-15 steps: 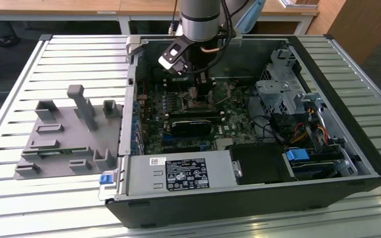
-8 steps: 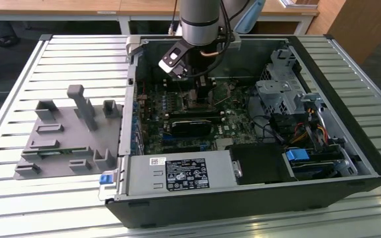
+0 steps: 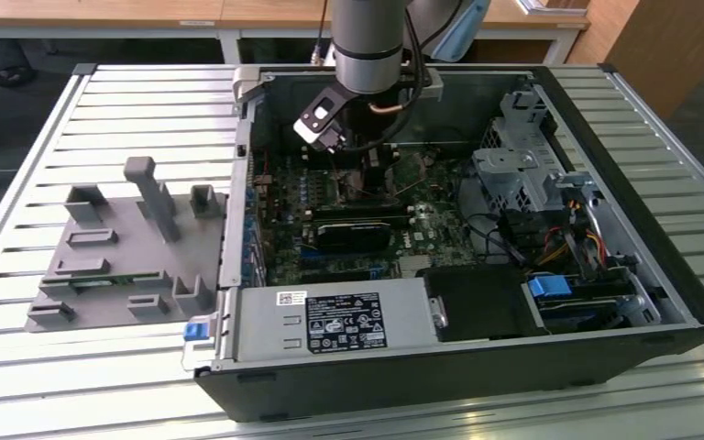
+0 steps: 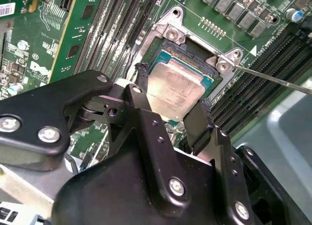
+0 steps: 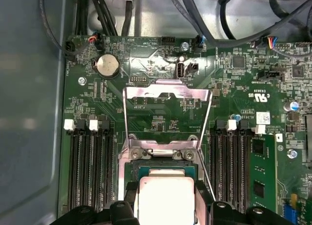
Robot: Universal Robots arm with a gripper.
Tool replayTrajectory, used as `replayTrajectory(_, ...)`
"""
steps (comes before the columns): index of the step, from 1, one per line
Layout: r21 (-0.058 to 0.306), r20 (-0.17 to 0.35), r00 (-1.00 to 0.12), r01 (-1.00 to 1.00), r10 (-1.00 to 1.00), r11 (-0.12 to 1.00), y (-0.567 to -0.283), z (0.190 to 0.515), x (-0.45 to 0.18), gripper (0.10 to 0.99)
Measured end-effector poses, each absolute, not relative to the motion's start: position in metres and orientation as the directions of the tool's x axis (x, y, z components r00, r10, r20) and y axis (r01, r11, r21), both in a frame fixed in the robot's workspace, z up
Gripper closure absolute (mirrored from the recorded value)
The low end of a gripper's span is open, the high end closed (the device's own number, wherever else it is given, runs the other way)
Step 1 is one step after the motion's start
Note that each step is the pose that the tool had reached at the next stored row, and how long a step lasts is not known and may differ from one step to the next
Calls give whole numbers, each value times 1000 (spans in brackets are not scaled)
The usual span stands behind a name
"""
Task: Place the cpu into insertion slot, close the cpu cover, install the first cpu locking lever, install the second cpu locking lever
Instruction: 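Place the cpu into insertion slot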
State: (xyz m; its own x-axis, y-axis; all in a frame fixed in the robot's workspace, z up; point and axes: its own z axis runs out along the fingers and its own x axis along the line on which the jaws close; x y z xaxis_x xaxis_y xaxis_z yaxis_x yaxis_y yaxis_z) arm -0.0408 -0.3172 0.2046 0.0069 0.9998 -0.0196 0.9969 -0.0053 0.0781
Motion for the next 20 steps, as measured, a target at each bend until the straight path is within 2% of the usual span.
replayTrajectory(20, 78, -20, -6, 997, 1000, 8, -315, 196, -41, 545)
